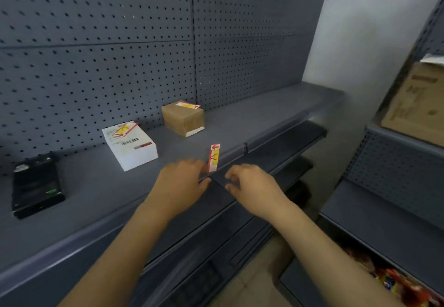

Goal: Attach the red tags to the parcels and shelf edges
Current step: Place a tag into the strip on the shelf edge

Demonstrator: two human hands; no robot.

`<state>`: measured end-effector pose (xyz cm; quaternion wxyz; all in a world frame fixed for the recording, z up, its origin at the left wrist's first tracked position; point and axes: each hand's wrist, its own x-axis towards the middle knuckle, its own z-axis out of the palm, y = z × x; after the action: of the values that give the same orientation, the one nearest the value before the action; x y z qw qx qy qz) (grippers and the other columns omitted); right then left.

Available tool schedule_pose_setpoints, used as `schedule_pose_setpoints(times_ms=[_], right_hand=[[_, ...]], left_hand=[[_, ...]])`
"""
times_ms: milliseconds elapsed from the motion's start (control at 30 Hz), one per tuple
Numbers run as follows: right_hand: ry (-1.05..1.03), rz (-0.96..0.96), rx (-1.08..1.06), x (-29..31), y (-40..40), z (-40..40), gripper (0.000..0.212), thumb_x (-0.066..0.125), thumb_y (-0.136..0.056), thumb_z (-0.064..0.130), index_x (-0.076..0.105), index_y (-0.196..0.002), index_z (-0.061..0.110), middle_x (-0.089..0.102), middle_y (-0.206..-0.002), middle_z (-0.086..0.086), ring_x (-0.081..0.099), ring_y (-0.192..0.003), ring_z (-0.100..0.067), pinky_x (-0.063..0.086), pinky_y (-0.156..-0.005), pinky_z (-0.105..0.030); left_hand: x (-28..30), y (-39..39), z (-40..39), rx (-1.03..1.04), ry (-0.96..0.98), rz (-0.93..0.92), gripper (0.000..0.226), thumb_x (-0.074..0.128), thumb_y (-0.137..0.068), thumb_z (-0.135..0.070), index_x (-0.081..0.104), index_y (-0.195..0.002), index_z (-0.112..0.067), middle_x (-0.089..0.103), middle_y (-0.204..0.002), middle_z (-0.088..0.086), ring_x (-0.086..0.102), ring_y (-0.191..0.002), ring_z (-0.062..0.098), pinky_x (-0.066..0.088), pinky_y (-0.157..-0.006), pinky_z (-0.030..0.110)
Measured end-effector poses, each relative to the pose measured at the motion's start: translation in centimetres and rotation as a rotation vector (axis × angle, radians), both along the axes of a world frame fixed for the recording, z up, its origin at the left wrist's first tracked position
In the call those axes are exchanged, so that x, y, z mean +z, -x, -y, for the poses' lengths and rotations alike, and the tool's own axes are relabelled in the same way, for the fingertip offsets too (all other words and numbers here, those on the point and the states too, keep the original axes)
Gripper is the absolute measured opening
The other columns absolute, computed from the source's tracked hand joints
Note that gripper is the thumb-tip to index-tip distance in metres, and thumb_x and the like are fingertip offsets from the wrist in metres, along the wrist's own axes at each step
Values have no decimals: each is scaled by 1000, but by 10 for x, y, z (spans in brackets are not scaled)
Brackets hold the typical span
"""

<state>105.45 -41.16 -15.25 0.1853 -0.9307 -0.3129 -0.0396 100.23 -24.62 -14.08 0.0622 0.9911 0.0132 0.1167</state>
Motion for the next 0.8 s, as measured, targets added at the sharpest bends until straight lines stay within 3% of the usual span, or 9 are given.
schedule_pose_setpoints(times_ms=[233,500,733,800], right_hand=[[14,33,125,-9,-86,-26,22,57,-90,22,61,-112,20,58,-114,-1,53,-107,-22,50,-82,-35],[12,20,346,-18,-158,-61,44,58,-89,12,51,-131,26,50,-126,2,45,-115,-19,46,-95,-35],[182,47,557,-25,-186,-67,23,51,-93,14,59,-113,23,61,-106,-1,54,-102,-22,40,-68,-31],[200,35,627,-20,-194,-67,19,51,-94,14,61,-106,23,63,-103,1,56,-99,-20,45,-69,-33]], left_hand=[[-13,-63,-27,89,-21,-28,31,51,-90,-41,56,-114,-22,63,-114,2,60,-99,23,48,-82,34],[-25,-114,-53,59,17,-38,37,51,-91,-39,52,-126,-25,59,-126,-2,55,-111,19,41,-93,32],[-39,-125,-56,39,79,-47,32,55,-90,-34,57,-120,-25,63,-117,-2,60,-104,19,45,-88,31],[-40,-131,-58,55,81,-47,31,56,-90,-33,58,-119,-23,64,-116,-1,60,-104,20,45,-88,32]])
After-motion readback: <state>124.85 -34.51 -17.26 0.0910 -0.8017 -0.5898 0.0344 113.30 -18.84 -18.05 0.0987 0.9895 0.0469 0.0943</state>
